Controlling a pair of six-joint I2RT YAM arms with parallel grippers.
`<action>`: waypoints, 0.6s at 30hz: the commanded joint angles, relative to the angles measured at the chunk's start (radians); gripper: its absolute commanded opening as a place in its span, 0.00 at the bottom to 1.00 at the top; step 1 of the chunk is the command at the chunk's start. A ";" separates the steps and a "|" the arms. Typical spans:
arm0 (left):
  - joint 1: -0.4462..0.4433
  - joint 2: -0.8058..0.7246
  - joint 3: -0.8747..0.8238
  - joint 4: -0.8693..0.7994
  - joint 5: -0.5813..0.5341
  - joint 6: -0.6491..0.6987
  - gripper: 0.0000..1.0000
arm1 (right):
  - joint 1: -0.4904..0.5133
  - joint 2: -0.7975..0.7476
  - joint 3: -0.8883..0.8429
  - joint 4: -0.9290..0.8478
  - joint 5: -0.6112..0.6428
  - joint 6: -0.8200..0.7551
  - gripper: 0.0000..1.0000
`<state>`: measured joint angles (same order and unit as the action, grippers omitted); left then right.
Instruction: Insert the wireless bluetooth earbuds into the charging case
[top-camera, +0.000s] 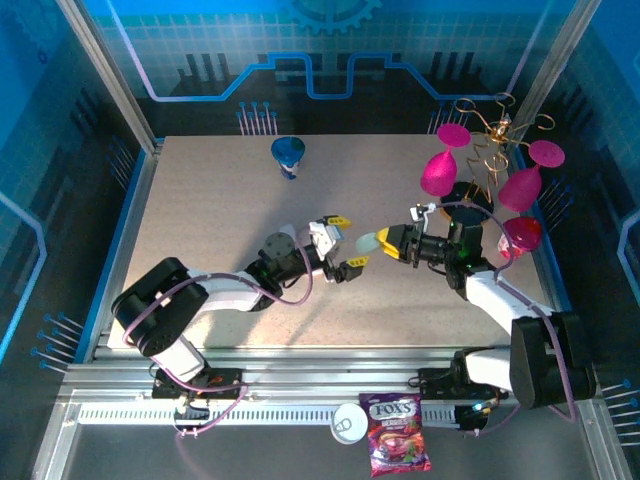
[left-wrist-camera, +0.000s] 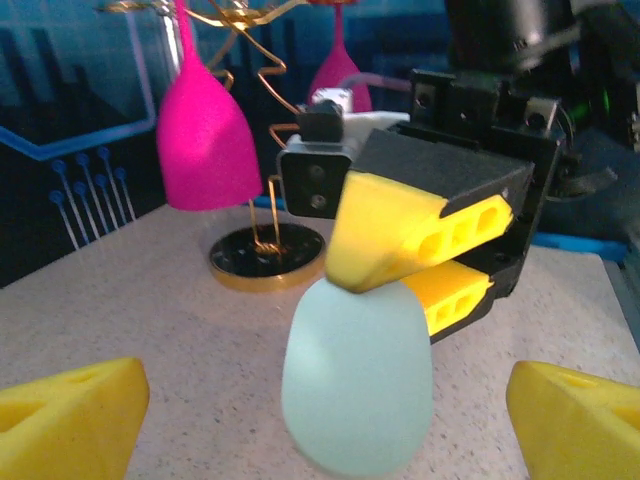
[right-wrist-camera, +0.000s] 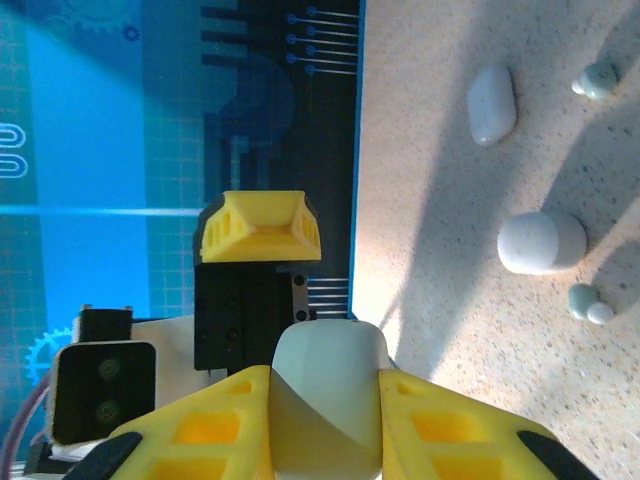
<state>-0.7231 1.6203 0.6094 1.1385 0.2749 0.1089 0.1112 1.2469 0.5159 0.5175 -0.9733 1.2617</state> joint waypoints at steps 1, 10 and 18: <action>0.007 0.008 -0.025 0.203 -0.017 -0.063 0.94 | -0.011 0.018 -0.019 0.254 -0.020 0.184 0.25; 0.007 0.035 -0.009 0.262 -0.014 -0.049 0.92 | -0.007 0.058 -0.013 0.550 0.024 0.432 0.24; 0.007 0.082 0.053 0.264 -0.010 -0.055 0.75 | 0.003 0.081 -0.013 0.677 0.049 0.546 0.24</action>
<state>-0.7181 1.6840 0.6250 1.3586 0.2661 0.0544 0.1104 1.3148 0.5007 1.0744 -0.9440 1.7374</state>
